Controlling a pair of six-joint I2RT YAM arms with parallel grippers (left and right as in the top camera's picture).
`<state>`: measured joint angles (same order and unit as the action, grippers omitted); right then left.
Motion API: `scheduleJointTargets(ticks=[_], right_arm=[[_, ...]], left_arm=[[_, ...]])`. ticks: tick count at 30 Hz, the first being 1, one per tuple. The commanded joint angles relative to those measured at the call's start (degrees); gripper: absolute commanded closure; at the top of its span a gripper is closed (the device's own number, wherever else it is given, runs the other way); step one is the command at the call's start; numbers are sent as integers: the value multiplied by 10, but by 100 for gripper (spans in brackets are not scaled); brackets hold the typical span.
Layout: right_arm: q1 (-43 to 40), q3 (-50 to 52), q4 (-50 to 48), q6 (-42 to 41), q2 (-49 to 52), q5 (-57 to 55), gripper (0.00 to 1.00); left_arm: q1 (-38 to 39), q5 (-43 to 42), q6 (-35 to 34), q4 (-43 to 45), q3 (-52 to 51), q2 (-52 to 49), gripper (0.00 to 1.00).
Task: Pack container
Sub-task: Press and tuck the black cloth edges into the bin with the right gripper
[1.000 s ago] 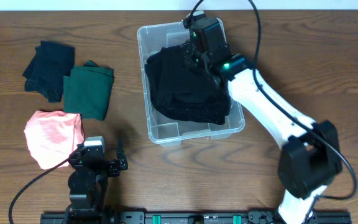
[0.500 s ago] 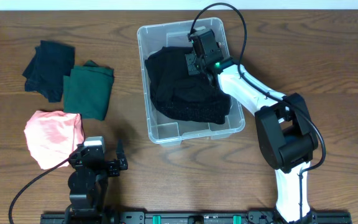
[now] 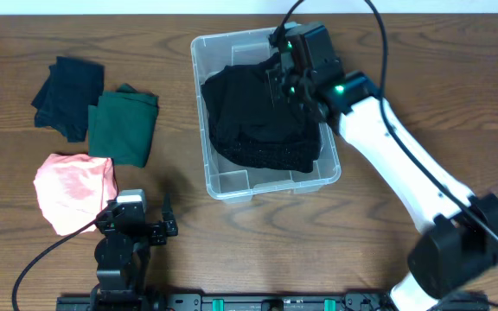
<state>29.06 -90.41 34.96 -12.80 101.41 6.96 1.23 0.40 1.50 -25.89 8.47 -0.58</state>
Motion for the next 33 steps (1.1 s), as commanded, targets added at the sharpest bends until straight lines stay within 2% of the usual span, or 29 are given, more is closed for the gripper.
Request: scheduleJointTargets(ticks=[1, 7, 12, 17, 24, 33], right_arm=[[22, 4, 41, -7, 12, 27, 99], [52, 29, 45, -7, 71, 23, 99], [72, 29, 116, -31, 142, 67, 99], [88, 29, 162, -30, 165, 58, 99], [77, 5, 154, -18, 146, 49, 99], [50, -35, 113, 22, 16, 31, 99]], left_arm=[[-2, 1, -3, -1, -10, 3, 2], [-2, 1, -3, -1, -10, 3, 2], [-2, 1, -3, -1, -10, 3, 2], [-2, 1, -3, -1, -10, 3, 2], [-2, 1, -3, -1, -10, 3, 2], [-2, 1, -3, -1, -10, 3, 2]])
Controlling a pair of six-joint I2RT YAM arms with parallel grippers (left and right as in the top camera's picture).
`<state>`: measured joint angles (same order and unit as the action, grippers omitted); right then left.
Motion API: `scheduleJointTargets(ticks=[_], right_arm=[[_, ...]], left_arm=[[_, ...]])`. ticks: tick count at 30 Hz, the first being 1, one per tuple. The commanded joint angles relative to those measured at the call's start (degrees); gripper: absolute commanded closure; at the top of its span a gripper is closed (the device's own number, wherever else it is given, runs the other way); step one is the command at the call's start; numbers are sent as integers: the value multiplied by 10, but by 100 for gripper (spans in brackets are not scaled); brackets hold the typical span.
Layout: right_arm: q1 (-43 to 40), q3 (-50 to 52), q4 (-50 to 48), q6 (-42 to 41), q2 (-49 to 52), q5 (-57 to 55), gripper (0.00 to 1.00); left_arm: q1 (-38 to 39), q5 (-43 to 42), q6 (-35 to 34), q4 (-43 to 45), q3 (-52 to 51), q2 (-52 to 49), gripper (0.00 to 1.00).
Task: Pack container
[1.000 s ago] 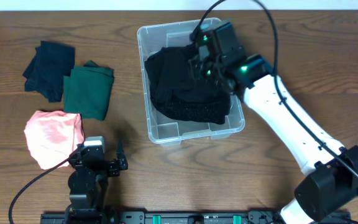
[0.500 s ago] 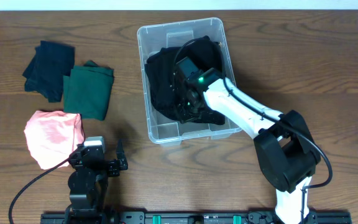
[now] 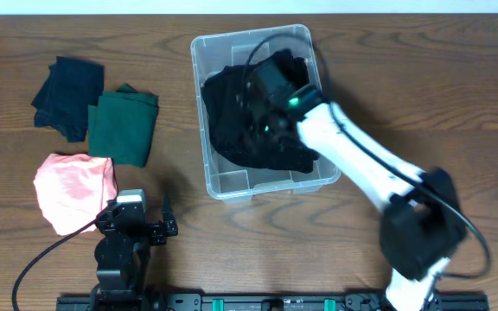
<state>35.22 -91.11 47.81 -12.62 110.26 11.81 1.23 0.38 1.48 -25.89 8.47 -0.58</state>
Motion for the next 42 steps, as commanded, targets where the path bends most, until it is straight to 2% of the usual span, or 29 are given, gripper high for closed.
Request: scheduleJointTargets(ticks=[1, 5, 9, 17, 20, 25, 31, 35, 36, 38, 40, 42], right_arm=[[-15, -28, -26, 20, -88, -33, 98], [-28, -28, -71, 20, -124, -114, 97], [-38, -26, -92, 20, -112, -157, 99], [-45, -25, -61, -24, 8, -158, 99], [-42, -25, -31, -37, 68, -104, 99], [-40, -25, -15, -36, 108, -10, 99], [-49, -27, -28, -19, 79, -12, 99], [-68, -27, -46, -6, 23, -13, 98], [-74, -27, -52, -4, 7, -13, 94], [-89, -27, -68, -5, -28, -15, 60], [-110, -27, -89, -7, -68, -14, 31], [-130, -27, -106, -7, -103, -14, 11]], left_arm=[[-2, 1, -3, -1, -10, 3, 2], [-2, 1, -3, -1, -10, 3, 2], [-2, 1, -3, -1, -10, 3, 2], [-2, 1, -3, -1, -10, 3, 2], [-2, 1, -3, -1, -10, 3, 2], [-2, 1, -3, -1, -10, 3, 2], [-2, 1, -3, -1, -10, 3, 2], [-2, 1, -3, -1, -10, 3, 2], [-2, 1, -3, -1, -10, 3, 2], [-2, 1, -3, -1, -10, 3, 2], [-2, 1, -3, -1, -10, 3, 2], [-2, 1, -3, -1, -10, 3, 2]])
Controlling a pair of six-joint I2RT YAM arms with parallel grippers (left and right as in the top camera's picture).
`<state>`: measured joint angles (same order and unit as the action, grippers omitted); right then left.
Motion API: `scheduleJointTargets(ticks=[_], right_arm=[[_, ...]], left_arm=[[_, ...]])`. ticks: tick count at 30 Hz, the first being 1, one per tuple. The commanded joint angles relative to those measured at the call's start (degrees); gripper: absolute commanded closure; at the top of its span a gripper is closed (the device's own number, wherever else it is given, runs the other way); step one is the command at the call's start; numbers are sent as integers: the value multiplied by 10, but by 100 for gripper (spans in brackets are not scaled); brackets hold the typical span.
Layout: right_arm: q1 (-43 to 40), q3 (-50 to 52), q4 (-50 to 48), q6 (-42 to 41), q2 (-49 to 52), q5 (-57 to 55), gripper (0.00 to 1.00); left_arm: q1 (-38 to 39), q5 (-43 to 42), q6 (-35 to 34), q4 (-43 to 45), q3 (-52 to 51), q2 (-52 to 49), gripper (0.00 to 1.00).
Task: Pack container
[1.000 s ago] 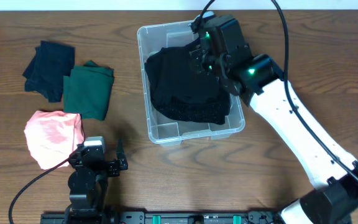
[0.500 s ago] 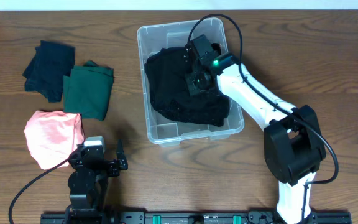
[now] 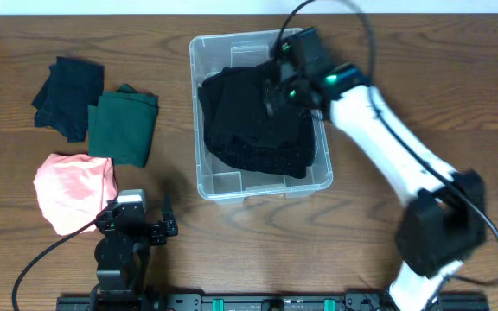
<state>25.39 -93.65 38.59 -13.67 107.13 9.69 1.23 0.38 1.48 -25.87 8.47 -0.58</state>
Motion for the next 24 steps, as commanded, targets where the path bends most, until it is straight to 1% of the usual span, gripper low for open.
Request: scheduleJointTargets(ticks=[1, 2, 8, 11, 14, 21, 24], right_arm=[[-44, -1, -21, 2, -90, 7, 3], [-57, -1, -26, -5, -108, 7, 1], [-139, -1, -26, -52, -197, 7, 1], [-177, -1, -16, -56, -231, 7, 1], [-205, -1, 2, -56, -251, 7, 1], [-216, -1, 56, -56, -254, 7, 1], [-216, -1, 77, -56, -254, 7, 1]], left_arm=[[-2, 1, -3, -2, -10, 3, 2], [-2, 1, -3, -2, -10, 3, 2], [-2, 1, -3, -2, -10, 3, 2], [-2, 1, -2, -1, -10, 3, 2], [-2, 11, 19, 14, -10, 3, 2], [-2, -2, 9, 33, -9, 3, 2], [-2, 3, -5, 35, 14, 2, 2]])
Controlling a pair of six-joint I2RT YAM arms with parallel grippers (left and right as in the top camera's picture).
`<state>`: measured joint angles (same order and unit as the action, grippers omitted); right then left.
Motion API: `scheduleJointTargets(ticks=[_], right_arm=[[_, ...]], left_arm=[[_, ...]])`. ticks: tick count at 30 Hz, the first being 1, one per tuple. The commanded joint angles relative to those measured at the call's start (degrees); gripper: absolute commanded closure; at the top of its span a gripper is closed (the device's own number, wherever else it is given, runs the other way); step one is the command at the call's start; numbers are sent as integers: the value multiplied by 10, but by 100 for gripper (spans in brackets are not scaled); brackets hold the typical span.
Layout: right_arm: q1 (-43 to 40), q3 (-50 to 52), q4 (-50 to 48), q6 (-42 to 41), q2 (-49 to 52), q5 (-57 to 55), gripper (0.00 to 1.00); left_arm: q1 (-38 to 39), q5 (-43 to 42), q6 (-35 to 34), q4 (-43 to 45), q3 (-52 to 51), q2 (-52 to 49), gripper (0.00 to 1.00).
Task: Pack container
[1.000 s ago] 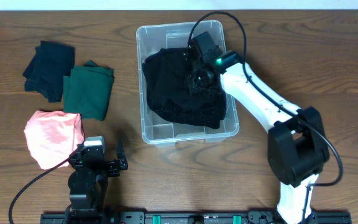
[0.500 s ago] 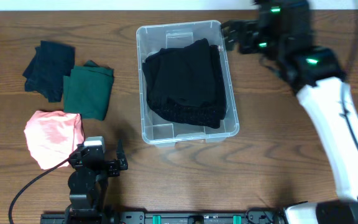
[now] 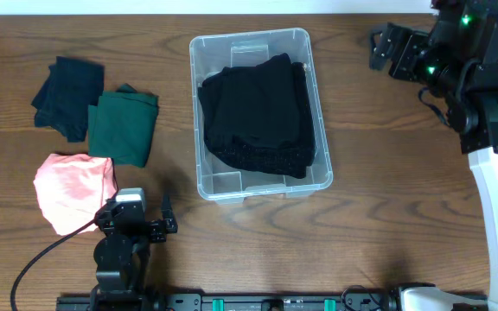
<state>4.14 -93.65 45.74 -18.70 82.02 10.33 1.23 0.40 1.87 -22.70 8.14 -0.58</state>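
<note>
A clear plastic container (image 3: 258, 186) stands mid-table, its long side running front to back. A black garment (image 3: 256, 112) lies folded inside and fills most of it. My right gripper (image 3: 387, 50) hangs over the bare table to the right of the container's back corner. It is well apart from the container, open, with nothing between its fingers. My left gripper (image 3: 168, 220) rests low at the front left, far from the container. Its jaws are too small to read.
Three folded cloths lie on the left of the table: a dark navy one (image 3: 67, 93), a green one (image 3: 124, 128) beside it, and a pink one (image 3: 74, 190) in front, close to the left arm. A rail runs along the front edge.
My right gripper was over the black garment at the container's back right. It now hangs to the right of the container, empty. The garment lies flatter in the container. The left arm has not moved.
At first my right gripper was on the black garment at the back of a slightly skewed container. Then it sat lower over the garment's middle. Later the container stood straighter and further left, with the gripper at its back right. Now the gripper is clear and the garment stays inside.
</note>
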Motion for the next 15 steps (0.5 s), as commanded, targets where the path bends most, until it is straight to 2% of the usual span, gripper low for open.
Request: scheduleJointTargets(ticks=[1, 6, 10, 15], right_arm=[[-4, -1, 5, -6, -3, 0, 1], [-4, -1, 6, -6, -3, 0, 1], [-4, -1, 6, -6, -3, 0, 1], [-4, -1, 6, -5, -3, 0, 1]], left_arm=[[-2, 3, -19, 3, 32, -1, 2], [-2, 69, -42, 3, 147, -60, 2], [-2, 130, -41, -7, 268, -156, 2], [-2, 136, -17, -80, 418, -297, 2]])
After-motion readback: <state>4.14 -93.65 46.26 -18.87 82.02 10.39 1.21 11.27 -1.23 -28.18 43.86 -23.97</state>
